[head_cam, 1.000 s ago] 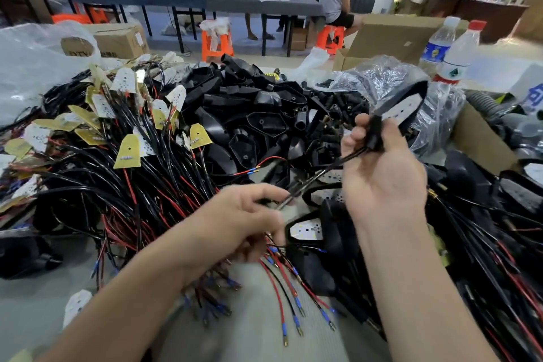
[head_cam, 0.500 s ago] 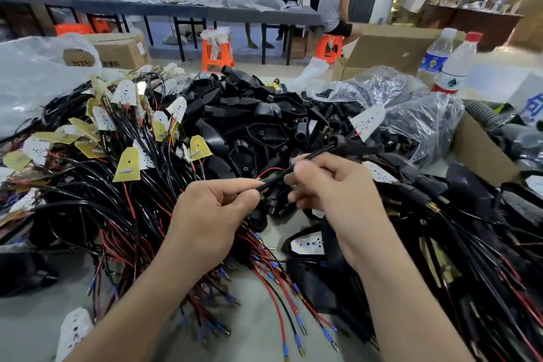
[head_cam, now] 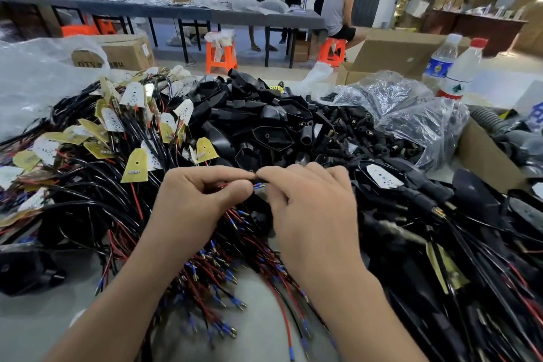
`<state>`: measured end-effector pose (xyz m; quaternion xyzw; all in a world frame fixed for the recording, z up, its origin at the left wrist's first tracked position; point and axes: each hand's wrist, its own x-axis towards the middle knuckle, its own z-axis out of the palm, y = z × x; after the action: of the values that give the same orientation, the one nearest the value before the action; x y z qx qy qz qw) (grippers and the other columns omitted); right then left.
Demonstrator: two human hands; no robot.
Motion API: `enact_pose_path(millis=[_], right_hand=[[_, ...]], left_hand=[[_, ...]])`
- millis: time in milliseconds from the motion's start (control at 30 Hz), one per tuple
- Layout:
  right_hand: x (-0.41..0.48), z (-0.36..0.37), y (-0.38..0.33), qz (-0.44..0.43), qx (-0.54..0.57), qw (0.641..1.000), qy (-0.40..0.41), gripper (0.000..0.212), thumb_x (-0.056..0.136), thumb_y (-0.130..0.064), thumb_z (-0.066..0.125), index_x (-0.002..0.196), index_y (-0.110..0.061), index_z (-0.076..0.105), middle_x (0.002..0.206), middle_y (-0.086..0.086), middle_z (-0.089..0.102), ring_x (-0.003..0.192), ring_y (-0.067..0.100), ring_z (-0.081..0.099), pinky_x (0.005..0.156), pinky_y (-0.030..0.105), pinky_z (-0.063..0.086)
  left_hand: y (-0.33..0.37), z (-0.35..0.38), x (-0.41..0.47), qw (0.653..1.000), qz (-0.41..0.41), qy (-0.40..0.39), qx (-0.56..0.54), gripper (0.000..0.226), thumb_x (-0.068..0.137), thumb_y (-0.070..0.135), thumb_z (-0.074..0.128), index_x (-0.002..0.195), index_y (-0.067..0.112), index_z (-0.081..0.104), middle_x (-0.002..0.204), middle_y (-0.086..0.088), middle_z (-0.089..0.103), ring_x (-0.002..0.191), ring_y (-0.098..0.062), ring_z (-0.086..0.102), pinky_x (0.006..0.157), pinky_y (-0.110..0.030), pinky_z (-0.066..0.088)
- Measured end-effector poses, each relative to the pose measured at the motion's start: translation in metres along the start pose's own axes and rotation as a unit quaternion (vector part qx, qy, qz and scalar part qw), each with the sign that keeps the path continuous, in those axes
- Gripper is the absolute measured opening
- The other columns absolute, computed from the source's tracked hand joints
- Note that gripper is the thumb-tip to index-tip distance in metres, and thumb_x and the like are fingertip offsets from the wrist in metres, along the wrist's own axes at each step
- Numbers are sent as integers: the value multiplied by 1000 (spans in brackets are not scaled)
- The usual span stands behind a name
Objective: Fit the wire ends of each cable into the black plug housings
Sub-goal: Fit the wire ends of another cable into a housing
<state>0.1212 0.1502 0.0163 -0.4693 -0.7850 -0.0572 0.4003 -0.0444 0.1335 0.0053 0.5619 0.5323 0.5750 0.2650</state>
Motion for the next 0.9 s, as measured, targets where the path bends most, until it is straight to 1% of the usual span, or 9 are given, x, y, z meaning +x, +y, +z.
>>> enact_pose_path(millis=[133, 267, 367, 433, 500, 667, 767, 833, 900], right_hand=[[6, -15, 3, 23, -11, 1000, 14, 14, 92, -26, 63, 85, -27, 75, 68, -5, 65, 68, 24, 59, 71, 40, 43], [6, -17, 1, 81, 101, 975, -178, 13, 99, -35, 56, 101, -27, 66, 74, 0, 68, 74, 27, 62, 70, 42, 52], [4, -16, -4, 136, 318, 881, -323, 14, 100, -29, 51, 104, -30, 64, 59, 2, 68, 48, 13, 58, 47, 29, 48], [0, -12, -7, 192, 489, 766, -371, 19, 97, -27, 45, 101, -25, 64, 53, 6, 65, 30, 12, 42, 34, 19, 31], [-2, -3, -7, 230, 546, 725, -352, 21, 94, -24, 43, 95, -21, 64, 52, 9, 62, 25, 12, 35, 34, 14, 26], [-5, 17, 12, 276, 450, 791, -308, 24, 95, -15, 48, 78, -16, 63, 51, 14, 62, 28, 9, 38, 33, 14, 27], [-9, 21, 16, 269, 395, 822, -310, 23, 83, -26, 47, 77, -7, 58, 54, 14, 66, 33, 19, 48, 38, 19, 35], [-13, 27, 17, 256, 327, 861, -292, 22, 85, -23, 48, 78, -6, 59, 60, 10, 68, 45, 29, 62, 48, 28, 48], [-15, 30, 19, 226, 251, 908, -248, 14, 87, -20, 54, 83, -14, 66, 69, 3, 70, 66, 25, 67, 65, 33, 54]], left_hand=[[-5, -11, 6, 998, -24, 25, -47, 22, 77, 38, 81, 99, 37, 82, 55, 8, 57, 55, -8, 50, 64, -18, 49], [-12, -23, 7, 989, -11, 114, 90, 5, 78, 45, 83, 82, 46, 79, 68, 16, 74, 61, 1, 65, 63, -21, 51], [-15, -25, 7, 968, -8, 199, 151, 8, 76, 58, 80, 81, 54, 76, 74, 24, 74, 70, 3, 69, 65, -28, 52], [-15, -21, 9, 973, -6, 214, 85, 7, 78, 45, 83, 79, 49, 78, 76, 19, 75, 70, 0, 69, 66, -26, 55], [-15, -18, 10, 974, -22, 225, -6, 18, 83, 24, 85, 79, 41, 80, 75, 14, 76, 67, 0, 68, 65, -15, 54], [-8, -19, 12, 946, -105, 198, -234, 15, 93, 6, 70, 93, 19, 78, 69, 7, 71, 62, -3, 64, 60, -14, 54], [-3, -13, 7, 908, -150, 118, -372, 13, 81, 13, 70, 77, 17, 82, 67, 3, 69, 56, -3, 63, 52, -11, 51], [-1, -9, 4, 886, -174, 56, -427, 9, 69, 19, 75, 73, 17, 82, 69, 2, 69, 54, -2, 64, 50, -10, 51], [-4, -7, 3, 890, -175, 28, -421, 14, 73, 17, 69, 73, 17, 83, 69, 1, 71, 55, -3, 66, 50, -11, 53]])
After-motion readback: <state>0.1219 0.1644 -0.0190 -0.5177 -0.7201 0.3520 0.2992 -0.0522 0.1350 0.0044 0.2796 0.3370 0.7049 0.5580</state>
